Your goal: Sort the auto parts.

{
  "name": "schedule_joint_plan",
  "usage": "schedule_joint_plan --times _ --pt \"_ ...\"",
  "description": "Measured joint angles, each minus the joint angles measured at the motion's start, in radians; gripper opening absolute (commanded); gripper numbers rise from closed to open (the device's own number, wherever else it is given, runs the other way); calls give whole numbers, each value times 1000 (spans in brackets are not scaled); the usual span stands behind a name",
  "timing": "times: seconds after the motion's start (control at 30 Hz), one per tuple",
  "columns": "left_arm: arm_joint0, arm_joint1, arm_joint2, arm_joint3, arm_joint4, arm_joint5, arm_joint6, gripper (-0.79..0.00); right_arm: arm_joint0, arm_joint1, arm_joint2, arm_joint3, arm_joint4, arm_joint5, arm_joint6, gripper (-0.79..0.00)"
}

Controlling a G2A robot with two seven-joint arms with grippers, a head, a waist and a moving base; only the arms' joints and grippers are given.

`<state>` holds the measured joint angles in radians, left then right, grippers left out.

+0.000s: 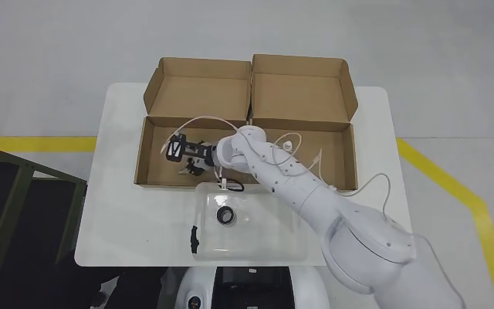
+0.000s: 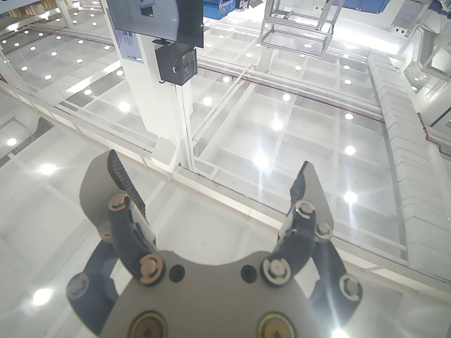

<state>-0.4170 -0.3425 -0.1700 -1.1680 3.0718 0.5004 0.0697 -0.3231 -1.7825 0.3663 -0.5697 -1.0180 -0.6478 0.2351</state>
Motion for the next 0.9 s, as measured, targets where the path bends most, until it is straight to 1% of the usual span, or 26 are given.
schedule_joint_plan --times 0.23,0.37,0.43,0.5,0.57,0.7,0.77,0.83,0.9 --pt "0 0 0 0 0 0 0 0 12 8 23 -64 -45 -13 -23 -206" --pt "0 0 0 0 0 0 0 0 -1 25 48 -120 -53 -29 -9 -200" --pt "0 0 0 0 0 0 0 0 -15 38 63 -161 -57 -34 7 -185" --pt "0 0 0 0 0 0 0 0 -30 54 82 -210 -64 -39 29 -160" --pt "0 0 0 0 0 0 0 0 -47 70 102 -263 -71 -40 55 -108" --pt "0 0 0 0 0 0 0 0 -108 119 164 -417 -85 -37 149 -22" --pt "0 0 0 0 0 0 0 0 -148 144 196 -497 -91 -38 201 -3" --pt "0 0 0 0 0 0 0 0 -203 173 236 -599 -98 -41 265 -6" --pt "0 0 0 0 0 0 0 0 -263 203 281 -702 -106 -57 319 -58"
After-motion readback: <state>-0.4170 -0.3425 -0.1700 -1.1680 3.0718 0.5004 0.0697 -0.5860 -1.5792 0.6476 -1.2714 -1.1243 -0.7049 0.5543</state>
